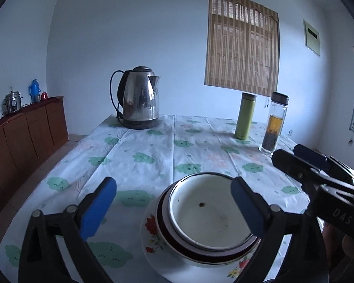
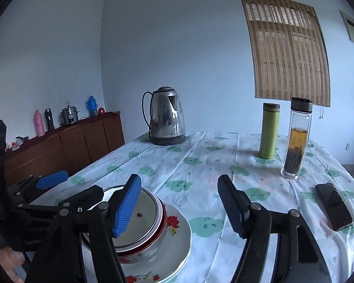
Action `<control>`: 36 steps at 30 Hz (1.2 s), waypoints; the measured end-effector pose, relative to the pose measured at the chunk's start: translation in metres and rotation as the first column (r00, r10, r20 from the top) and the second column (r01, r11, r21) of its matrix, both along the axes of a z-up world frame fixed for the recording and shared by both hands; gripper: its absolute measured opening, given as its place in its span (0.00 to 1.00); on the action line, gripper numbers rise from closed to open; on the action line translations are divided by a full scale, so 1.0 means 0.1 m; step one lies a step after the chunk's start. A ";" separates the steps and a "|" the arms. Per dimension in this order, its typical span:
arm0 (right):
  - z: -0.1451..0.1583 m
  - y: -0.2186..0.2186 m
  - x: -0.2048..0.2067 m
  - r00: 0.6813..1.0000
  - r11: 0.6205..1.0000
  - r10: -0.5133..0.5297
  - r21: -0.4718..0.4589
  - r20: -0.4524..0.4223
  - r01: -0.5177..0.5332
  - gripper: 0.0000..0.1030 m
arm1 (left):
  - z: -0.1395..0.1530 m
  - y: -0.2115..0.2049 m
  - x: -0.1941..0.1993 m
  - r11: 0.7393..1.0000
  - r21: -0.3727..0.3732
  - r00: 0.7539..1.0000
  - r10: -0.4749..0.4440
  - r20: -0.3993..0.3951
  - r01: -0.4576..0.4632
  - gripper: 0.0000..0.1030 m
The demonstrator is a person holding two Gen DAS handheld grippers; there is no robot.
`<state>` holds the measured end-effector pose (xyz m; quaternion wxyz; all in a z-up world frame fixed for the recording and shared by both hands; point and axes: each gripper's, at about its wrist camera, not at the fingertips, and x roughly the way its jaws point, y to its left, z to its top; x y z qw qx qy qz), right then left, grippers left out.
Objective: Organize plates and bowls
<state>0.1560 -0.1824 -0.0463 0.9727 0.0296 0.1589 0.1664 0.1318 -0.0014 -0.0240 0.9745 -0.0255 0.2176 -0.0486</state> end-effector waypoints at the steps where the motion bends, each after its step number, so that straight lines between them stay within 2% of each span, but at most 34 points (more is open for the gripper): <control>1: 0.00 -0.01 0.01 1.000 1.000 0.002 0.005 -0.004 -0.002 0.67 | 0.00 0.00 0.00 1.000 0.005 1.000 0.003 0.001 -0.003 0.96; 13: -0.01 -0.01 -0.02 1.000 1.000 -0.010 0.000 0.013 0.010 0.68 | -0.03 0.03 0.01 0.999 0.010 0.999 0.034 -0.009 -0.034 1.00; 36: 0.01 -0.02 -0.10 0.998 0.999 -0.039 -0.003 0.059 0.039 0.68 | -0.07 0.00 0.04 0.999 0.027 0.999 0.032 -0.039 -0.031 1.00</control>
